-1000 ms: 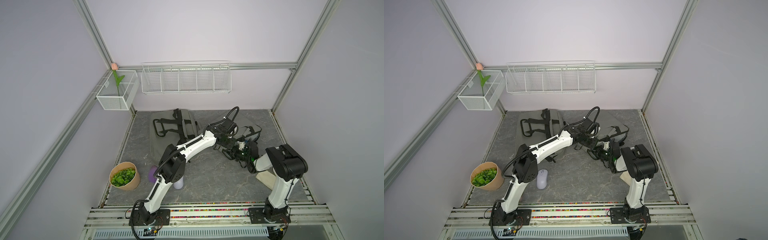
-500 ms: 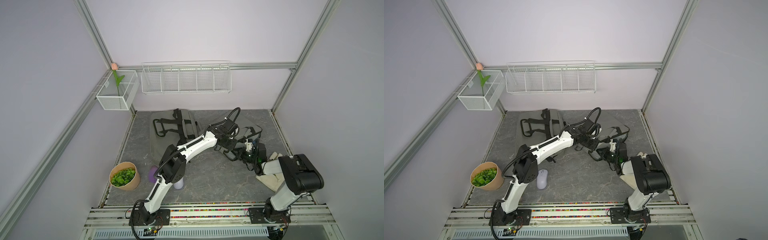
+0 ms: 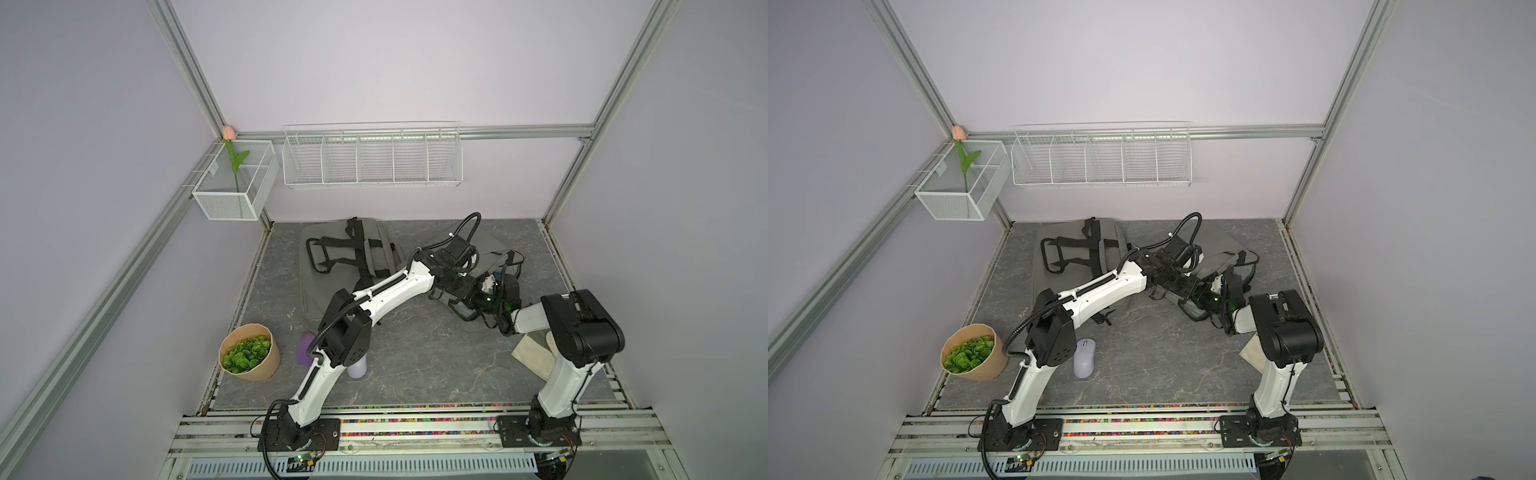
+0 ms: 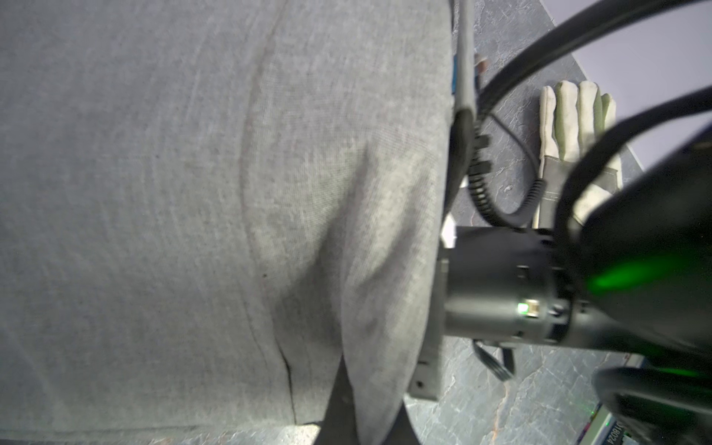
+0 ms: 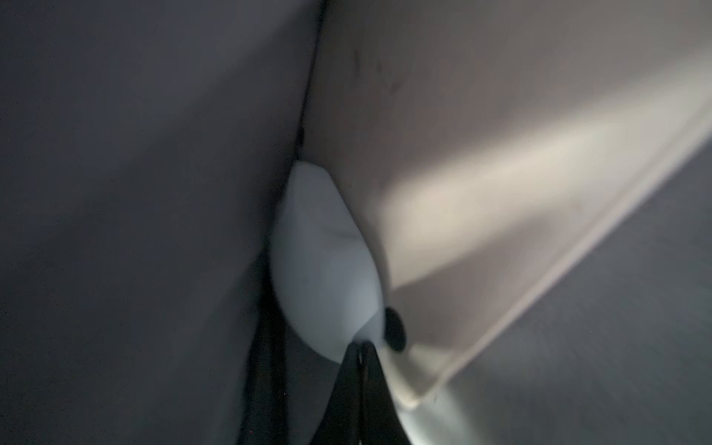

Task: Put the mouse into the laptop bag
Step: Close the zippered laptop bag at the center of the board, then adjust the zippered laptop bag at the center of the board.

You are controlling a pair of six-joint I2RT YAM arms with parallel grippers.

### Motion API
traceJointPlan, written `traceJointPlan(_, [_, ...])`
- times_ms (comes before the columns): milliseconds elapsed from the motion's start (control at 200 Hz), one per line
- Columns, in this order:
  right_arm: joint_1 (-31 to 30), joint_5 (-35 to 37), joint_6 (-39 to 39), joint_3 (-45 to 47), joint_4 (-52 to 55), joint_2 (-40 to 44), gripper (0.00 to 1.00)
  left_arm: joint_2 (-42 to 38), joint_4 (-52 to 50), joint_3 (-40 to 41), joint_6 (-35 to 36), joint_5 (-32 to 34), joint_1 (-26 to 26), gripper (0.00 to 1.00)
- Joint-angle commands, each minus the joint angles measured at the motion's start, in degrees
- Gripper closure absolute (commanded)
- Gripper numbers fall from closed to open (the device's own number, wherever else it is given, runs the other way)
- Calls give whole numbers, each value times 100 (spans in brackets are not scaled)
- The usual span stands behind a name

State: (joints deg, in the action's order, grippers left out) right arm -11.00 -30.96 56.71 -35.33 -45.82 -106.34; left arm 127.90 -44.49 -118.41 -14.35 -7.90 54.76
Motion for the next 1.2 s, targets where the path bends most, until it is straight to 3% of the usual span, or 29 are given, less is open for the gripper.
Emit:
traceJointPlan(0, [-41, -54, 289, 51, -626, -302, 93, 95, 37, -232, -31, -326, 79, 100])
traceJointPlan(90, [12, -83, 409, 343, -912, -149, 93, 91, 37, -196, -18, -311, 80, 100])
traceJointPlan(200, [217, -179, 110, 608, -132, 518, 93, 94, 37, -196, -16, -340, 82, 100])
traceJointPlan(300, [314, 37, -681, 568, 1789, 1578, 93, 61, 54, -180, -16, -344, 85, 100])
traceJointPlan(455, [356, 1366, -1836, -78, 5122, 3180, 93, -51, 127, -78, -50, -300, 84, 100])
traceJointPlan(520, [467, 1663, -2087, -396, 6004, 3458, 93, -105, 151, -57, -66, -338, 83, 88])
traceJointPlan(620, [652, 1875, -2335, -759, 6794, 3643, 88, -250, 216, 29, -110, -406, 81, 52])
traceJointPlan(695, [773, 2036, -2440, -904, 7068, 3768, 78, -423, 306, 141, -138, -435, 78, 41])
traceJointPlan(760, [943, 2059, -2469, -977, 7159, 3848, 64, -576, 317, 206, -146, -447, 79, 38])
traceJointPlan(845, [1208, 2057, -2518, -1149, 7257, 3868, 52, -790, 398, 273, -135, -492, 82, 38])
traceJointPlan(930, [1467, 2112, -2580, -1416, 7333, 3671, 48, -884, 579, 247, -25, -517, 79, 48])
traceJointPlan(1015, [1702, 2103, -2637, -1801, 7343, 3247, 48, -748, 832, 34, 66, -448, 78, 78])
traceJointPlan(1065, [1844, 2095, -2655, -1974, 7322, 2986, 48, -505, 854, -294, 118, -440, 78, 87])
traceJointPlan(1195, [2206, 2222, -2643, -2348, 7174, 2272, 49, 550, 397, -1872, 289, -522, 71, 90])
